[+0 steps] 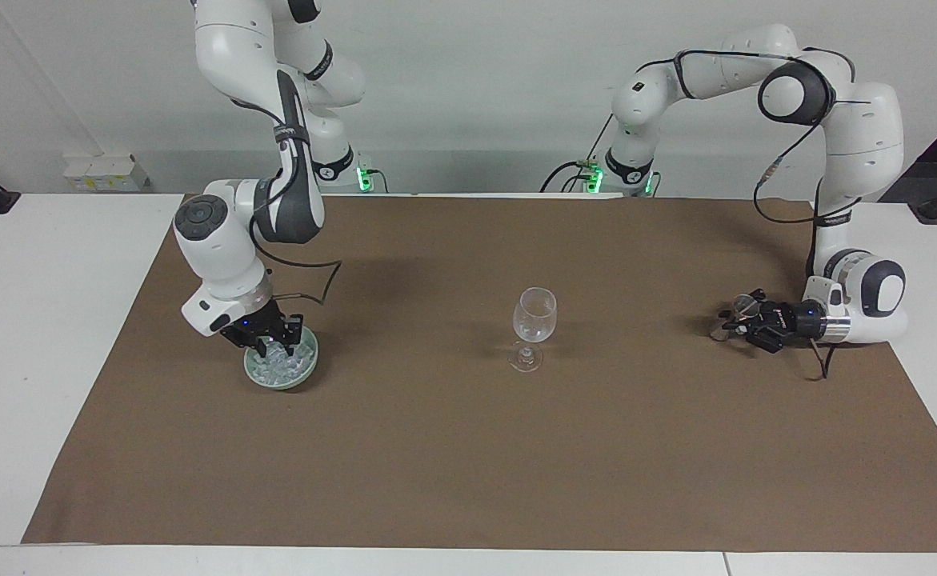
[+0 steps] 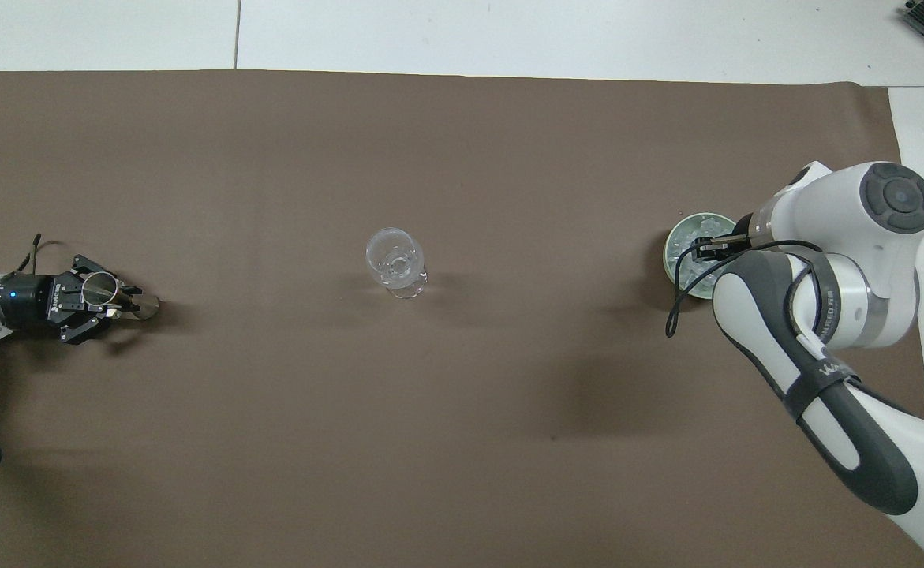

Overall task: Pour wine and add ice with both arms
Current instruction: 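Grasp the ice bowl with the right gripper while the left gripper holds, then set down the shot cup and open the left gripper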

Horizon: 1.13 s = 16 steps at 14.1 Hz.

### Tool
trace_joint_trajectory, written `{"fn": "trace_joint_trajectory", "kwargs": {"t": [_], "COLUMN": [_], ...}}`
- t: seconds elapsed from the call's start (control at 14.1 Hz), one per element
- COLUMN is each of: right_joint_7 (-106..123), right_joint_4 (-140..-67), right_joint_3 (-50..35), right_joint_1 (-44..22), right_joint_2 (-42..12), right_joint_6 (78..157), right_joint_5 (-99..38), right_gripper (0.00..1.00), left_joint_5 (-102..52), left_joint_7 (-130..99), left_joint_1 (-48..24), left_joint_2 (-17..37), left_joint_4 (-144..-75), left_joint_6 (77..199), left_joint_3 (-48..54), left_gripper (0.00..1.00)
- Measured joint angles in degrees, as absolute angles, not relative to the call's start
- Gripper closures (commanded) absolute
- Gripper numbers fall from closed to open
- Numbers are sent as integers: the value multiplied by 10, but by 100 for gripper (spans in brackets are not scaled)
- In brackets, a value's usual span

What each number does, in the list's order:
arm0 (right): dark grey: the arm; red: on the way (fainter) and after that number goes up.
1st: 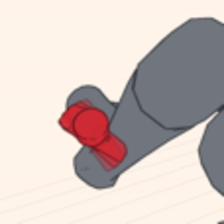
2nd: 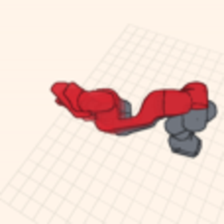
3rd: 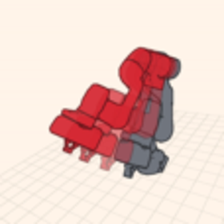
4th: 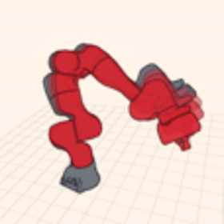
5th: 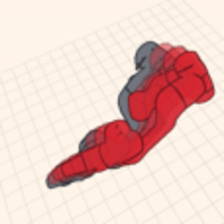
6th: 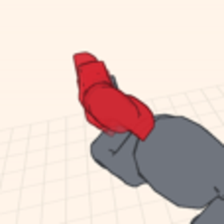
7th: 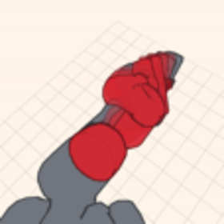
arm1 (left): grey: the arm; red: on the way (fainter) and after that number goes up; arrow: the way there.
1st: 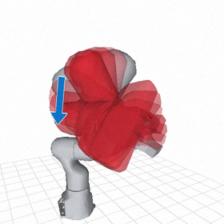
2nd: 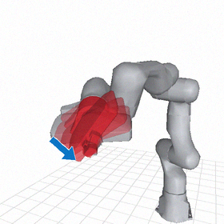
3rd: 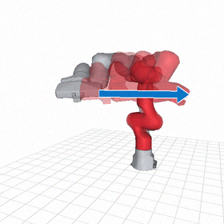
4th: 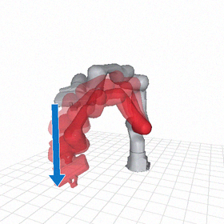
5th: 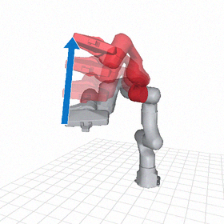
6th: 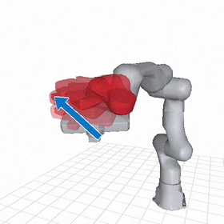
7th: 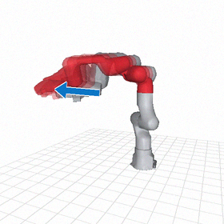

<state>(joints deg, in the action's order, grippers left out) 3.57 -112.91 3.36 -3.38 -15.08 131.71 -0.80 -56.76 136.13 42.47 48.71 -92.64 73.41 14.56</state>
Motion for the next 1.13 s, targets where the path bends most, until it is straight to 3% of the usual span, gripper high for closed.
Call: {"fn": "trace_joint_trajectory", "kwargs": {"t": [0.14,0.28,0.43,0.57,0.64,0.71,0.78,1.13], "right_joint_7": [36,36,36,36,36,36,36,24], "right_joint_4": [-1129,-1129,-1130,-1130,-1130,-1130,-1130,-1129], "right_joint_3": [34,34,35,35,35,35,35,35], "right_joint_1": [-34,-33,-33,-33,-33,-33,-32,-32], "right_joint_2": [-151,-151,-151,-151,-151,-151,-151,-151], "right_joint_6": [1321,1328,1331,1335,1336,1337,1337,1338], "right_joint_5": [-8,-8,-8,-8,-8,-8,-8,-8], "right_gripper": [48,48,52,62,72,94,100,100], "left_joint_5": [-565,-565,-565,-564,-564,-563,-556,-507], "left_joint_7": [1361,1361,1362,1362,1362,1362,1362,1309], "left_joint_1": [425,425,426,429,431,431,431,431], "left_joint_2": [488,488,488,487,486,482,476,402], "left_joint_4": [-926,-926,-922,-915,-910,-905,-898,-856], "left_joint_6": [734,734,734,734,734,734,734,735], "left_joint_3": [145,142,134,132,131,128,127,120], "left_gripper": [57,36,25,22,22,22,22,22]}}
